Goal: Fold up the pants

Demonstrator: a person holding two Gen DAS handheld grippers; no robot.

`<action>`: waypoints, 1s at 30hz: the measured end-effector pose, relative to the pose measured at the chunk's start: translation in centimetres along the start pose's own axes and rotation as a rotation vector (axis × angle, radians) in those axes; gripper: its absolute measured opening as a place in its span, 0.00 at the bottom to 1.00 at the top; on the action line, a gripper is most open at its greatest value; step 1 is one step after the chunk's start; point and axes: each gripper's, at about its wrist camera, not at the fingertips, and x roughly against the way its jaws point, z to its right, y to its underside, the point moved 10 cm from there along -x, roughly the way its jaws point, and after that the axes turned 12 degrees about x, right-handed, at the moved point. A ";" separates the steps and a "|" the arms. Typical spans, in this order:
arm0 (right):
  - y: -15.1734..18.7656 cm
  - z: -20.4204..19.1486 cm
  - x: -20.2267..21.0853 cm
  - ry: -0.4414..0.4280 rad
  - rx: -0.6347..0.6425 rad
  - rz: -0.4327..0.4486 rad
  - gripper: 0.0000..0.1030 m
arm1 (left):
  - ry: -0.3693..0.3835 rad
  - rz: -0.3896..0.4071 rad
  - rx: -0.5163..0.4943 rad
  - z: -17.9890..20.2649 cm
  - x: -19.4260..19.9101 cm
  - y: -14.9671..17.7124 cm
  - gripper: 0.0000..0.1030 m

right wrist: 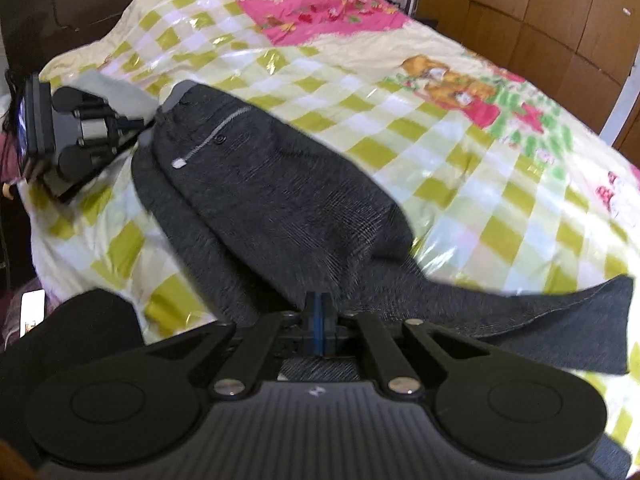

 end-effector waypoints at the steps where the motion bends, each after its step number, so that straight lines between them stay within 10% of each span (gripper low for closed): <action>1: 0.5 -0.5 -0.4 -0.003 0.011 -0.011 0.00 | -0.008 0.008 -0.020 0.4 -0.1 0.0 0.17; 6: 1.0 -1.9 -1.9 0.036 0.096 -0.032 0.01 | 0.019 0.035 -0.074 2.0 -0.1 -0.4 0.23; 19: -10.3 -12.8 -11.9 -0.037 0.428 0.152 0.26 | -0.004 -0.077 -0.053 -2.5 -4.6 3.6 0.31; 26: -12.5 -14.2 -16.1 0.071 0.505 0.147 0.22 | 0.006 -0.059 -0.018 -3.2 -4.9 4.4 0.31; 30: -12.6 -14.0 -15.5 0.014 0.402 0.138 0.02 | -0.006 0.033 -0.058 -2.5 -2.6 1.8 0.31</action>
